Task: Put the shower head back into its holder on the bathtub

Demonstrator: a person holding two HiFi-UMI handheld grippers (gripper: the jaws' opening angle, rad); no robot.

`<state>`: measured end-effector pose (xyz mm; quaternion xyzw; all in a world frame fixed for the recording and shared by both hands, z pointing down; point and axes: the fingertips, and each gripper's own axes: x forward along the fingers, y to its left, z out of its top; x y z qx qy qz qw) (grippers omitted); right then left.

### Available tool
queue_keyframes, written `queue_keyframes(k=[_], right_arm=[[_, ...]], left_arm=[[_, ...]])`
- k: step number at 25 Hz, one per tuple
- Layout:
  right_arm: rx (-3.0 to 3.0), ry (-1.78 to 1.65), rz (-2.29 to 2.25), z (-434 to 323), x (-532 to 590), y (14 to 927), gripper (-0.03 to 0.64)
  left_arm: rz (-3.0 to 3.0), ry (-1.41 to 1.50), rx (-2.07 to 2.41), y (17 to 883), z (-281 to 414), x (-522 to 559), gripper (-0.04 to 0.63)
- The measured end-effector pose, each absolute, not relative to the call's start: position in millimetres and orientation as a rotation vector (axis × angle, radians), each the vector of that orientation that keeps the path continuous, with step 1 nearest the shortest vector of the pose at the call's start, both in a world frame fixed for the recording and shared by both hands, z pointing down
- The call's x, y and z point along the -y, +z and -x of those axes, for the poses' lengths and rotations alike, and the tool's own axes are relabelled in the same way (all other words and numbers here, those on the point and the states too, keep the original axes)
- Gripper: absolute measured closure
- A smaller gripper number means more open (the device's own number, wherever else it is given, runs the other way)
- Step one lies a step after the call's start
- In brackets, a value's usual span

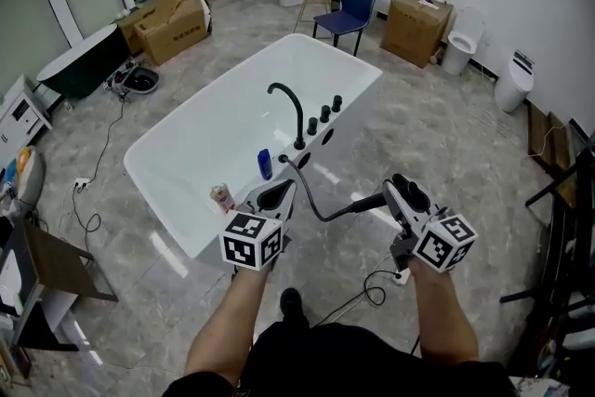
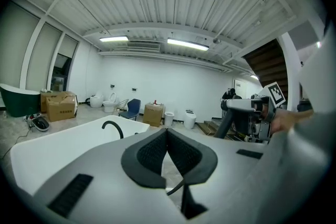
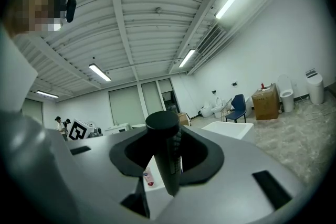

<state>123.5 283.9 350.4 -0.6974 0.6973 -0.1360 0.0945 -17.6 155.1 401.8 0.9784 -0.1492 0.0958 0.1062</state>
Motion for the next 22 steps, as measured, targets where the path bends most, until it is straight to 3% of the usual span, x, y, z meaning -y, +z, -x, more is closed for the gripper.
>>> queue_keyframes(k=[22], right_arm=[[-2.064,-0.441,2.070,-133,-155,351,0.486]], left_arm=[[-2.831,0.362,0.339,434,10,-68,0.580]])
